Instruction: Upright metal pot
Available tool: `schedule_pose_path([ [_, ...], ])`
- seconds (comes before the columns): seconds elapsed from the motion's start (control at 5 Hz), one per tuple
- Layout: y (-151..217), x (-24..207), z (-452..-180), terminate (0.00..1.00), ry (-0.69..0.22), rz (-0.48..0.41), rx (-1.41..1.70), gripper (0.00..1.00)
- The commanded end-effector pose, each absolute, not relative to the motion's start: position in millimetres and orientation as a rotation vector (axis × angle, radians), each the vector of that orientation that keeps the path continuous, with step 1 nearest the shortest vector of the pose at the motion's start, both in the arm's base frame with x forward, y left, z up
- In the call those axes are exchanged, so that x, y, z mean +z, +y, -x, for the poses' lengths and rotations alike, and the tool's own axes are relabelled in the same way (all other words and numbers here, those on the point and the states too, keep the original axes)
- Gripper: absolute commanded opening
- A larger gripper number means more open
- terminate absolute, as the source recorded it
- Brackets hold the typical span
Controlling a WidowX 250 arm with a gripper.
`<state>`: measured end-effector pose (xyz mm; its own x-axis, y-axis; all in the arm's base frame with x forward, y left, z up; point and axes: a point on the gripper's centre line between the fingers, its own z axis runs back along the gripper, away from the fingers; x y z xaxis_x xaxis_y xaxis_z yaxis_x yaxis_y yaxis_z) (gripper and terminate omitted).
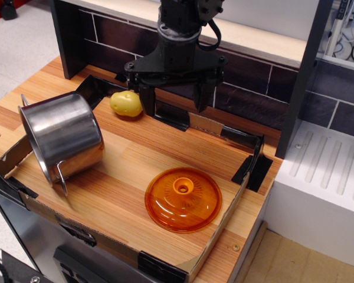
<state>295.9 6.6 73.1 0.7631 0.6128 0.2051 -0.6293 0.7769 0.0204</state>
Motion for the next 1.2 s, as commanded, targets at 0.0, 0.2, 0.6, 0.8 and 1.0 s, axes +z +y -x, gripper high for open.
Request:
schedule_pose_path([
  [0.0,7,73,-296,0.0,-0.192,-0.09,0.676,1.0],
  [0.2,10,96,-287,0.0,-0.269,-0.03,0.678,1.0],
  [0.6,25,124,-252,0.0,-0.296,0.081,0.61,1.0],
  [0.8,43,131,-226,0.0,-0.269,0.103,0.549,1.0],
  [1.0,61,140,-202,0.0,-0.275,0.055,0.486,1.0],
])
